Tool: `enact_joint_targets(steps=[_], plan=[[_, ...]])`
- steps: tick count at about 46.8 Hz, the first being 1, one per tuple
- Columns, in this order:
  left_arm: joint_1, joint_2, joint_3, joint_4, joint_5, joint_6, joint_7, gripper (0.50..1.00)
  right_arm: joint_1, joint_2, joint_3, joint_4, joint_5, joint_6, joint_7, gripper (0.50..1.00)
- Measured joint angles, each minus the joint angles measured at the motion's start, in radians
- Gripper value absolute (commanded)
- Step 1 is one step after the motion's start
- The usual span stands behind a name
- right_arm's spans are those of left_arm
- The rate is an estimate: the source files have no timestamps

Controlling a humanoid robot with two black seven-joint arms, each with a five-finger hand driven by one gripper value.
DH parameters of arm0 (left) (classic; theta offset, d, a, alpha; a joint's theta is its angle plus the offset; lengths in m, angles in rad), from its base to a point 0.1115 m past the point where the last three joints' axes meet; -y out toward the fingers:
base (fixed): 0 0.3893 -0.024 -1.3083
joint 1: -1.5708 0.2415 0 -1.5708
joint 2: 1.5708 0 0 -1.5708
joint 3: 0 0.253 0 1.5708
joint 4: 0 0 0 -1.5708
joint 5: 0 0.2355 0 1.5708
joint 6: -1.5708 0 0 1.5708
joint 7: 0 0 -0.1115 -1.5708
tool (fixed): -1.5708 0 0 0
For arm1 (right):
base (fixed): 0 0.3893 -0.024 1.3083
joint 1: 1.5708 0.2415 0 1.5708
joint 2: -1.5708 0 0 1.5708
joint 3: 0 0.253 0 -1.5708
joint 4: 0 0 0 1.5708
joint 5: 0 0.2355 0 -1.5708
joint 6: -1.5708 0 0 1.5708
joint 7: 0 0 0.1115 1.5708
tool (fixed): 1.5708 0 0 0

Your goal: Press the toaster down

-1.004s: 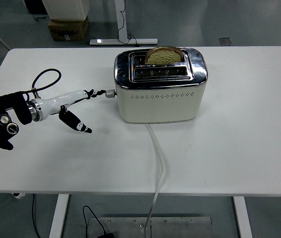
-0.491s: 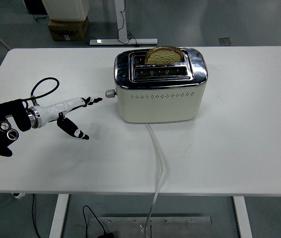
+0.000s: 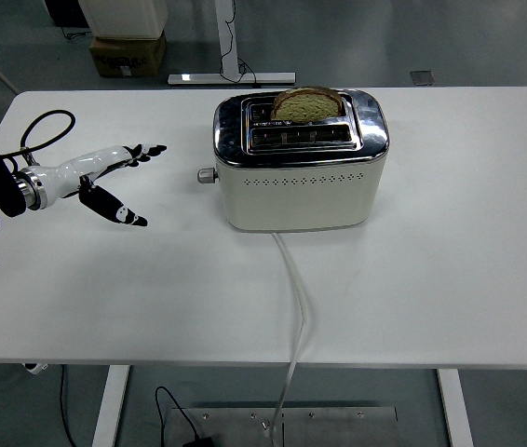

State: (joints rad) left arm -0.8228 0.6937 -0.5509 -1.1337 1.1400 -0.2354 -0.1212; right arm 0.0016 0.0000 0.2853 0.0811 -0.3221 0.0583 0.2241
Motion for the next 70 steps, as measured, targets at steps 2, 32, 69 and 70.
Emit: enact_joint_targets(steps=[2, 32, 69, 70], plan=[[-0.02, 0.013, 0.0, 0.0, -0.02, -0.002, 0.0, 1.0, 0.0, 0.0, 0.0, 0.0, 0.0, 0.0, 0.0, 0.998], [-0.125, 0.061, -0.075, 0.009, -0.389, 0.002, -0.012, 1.0, 0.001, 0.0, 0.0, 0.0, -0.002, 0.0, 0.001, 0.998], [-0.104, 0.049, -0.1, 0.15, -0.86, 0.001, -0.012, 1.0, 0.002, 0.0, 0.0, 0.0, -0.002, 0.0, 0.001, 0.998], [-0.103, 0.049, -0.1, 0.15, -0.87, 0.001, -0.013, 1.0, 0.002, 0.0, 0.0, 0.0, -0.002, 0.0, 0.001, 0.998]])
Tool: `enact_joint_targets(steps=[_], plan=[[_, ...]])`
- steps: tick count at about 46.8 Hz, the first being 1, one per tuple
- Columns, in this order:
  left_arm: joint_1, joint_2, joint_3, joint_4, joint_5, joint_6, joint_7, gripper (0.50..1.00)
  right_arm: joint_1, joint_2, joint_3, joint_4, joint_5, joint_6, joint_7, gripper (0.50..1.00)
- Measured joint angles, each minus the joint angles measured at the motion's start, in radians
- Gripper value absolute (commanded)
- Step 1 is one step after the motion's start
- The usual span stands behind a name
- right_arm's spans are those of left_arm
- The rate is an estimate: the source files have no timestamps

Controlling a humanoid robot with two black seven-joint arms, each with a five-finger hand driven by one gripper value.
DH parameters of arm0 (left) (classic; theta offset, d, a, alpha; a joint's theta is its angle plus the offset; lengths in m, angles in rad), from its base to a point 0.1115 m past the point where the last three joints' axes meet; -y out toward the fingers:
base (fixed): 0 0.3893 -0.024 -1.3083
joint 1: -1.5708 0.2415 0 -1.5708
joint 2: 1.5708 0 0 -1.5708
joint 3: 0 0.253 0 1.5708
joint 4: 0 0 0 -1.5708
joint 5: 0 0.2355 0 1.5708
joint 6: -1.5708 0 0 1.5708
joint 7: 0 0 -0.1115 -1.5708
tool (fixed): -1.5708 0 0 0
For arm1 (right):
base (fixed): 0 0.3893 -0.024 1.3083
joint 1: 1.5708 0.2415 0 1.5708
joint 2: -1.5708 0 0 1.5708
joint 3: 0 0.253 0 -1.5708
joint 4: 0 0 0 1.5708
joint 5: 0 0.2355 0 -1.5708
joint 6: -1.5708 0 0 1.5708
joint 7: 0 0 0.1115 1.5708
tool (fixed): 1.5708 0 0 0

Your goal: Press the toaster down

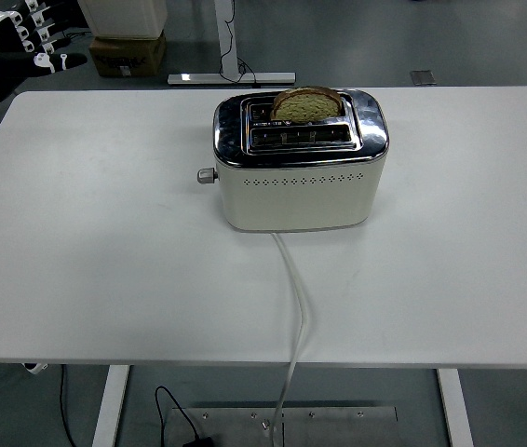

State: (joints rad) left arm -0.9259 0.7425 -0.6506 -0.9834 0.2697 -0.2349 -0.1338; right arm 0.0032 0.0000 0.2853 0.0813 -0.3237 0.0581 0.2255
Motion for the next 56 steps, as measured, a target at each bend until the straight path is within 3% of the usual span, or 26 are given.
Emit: enact_joint_targets(steps=[15, 29, 56], plan=[[0.036, -0.003, 0.0, 0.037, -0.101, -0.001, -0.003, 1.0, 0.0, 0.0, 0.0, 0.0, 0.0, 0.0, 0.0, 0.998], [0.08, -0.013, 0.0, 0.067, -0.155, -0.001, -0.074, 1.0, 0.0, 0.0, 0.0, 0.0, 0.0, 0.0, 0.0, 0.998], [0.124, -0.028, 0.0, 0.101, -0.219, -0.001, -0.079, 1.0, 0.0, 0.0, 0.002, 0.0, 0.002, 0.0, 0.0, 0.998]])
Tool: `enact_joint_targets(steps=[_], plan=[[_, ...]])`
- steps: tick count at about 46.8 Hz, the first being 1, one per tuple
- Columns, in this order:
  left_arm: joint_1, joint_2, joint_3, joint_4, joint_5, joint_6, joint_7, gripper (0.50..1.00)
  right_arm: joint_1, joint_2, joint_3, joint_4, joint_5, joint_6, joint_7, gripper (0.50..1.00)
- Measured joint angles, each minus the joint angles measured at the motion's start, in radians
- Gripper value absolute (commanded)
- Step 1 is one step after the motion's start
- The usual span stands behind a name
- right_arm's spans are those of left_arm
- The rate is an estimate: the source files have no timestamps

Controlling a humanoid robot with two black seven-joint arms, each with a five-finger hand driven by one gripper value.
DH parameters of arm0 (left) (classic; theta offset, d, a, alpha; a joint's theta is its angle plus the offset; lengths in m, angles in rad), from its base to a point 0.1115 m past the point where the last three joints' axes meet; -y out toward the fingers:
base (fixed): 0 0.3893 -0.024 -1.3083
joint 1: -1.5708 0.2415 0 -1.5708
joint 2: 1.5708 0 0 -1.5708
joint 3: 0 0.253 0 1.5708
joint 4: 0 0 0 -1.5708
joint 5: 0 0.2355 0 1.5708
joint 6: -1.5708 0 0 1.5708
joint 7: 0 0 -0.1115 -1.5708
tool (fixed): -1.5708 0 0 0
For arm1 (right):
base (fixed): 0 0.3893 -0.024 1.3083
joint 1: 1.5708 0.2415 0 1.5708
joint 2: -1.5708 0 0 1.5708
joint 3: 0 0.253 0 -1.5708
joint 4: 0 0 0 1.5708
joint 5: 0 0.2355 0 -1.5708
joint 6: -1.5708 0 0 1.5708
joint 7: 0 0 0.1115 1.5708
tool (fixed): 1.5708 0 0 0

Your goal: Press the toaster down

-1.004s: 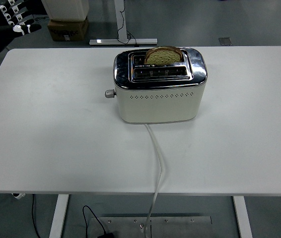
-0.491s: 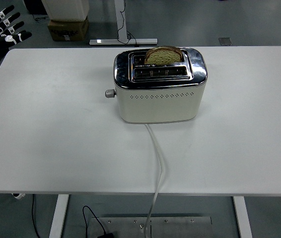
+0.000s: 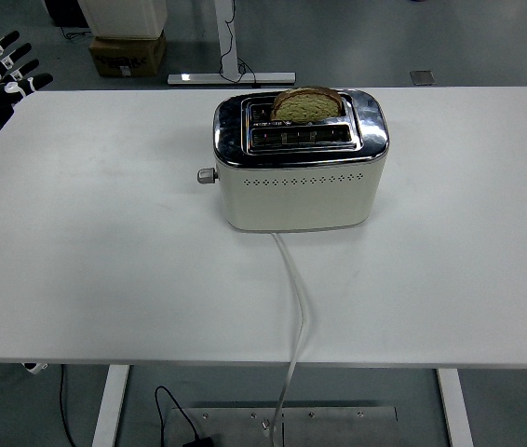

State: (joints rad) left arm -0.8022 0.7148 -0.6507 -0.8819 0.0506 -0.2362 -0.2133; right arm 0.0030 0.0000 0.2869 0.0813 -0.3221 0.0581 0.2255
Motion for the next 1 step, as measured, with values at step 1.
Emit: enact_joint_targets(steps=[1], plan=[[0.0, 0.0, 0.0, 0.0, 0.0, 0.0, 0.0, 1.0, 0.0, 0.0, 0.0, 0.0, 0.0, 0.0, 0.0, 0.998]])
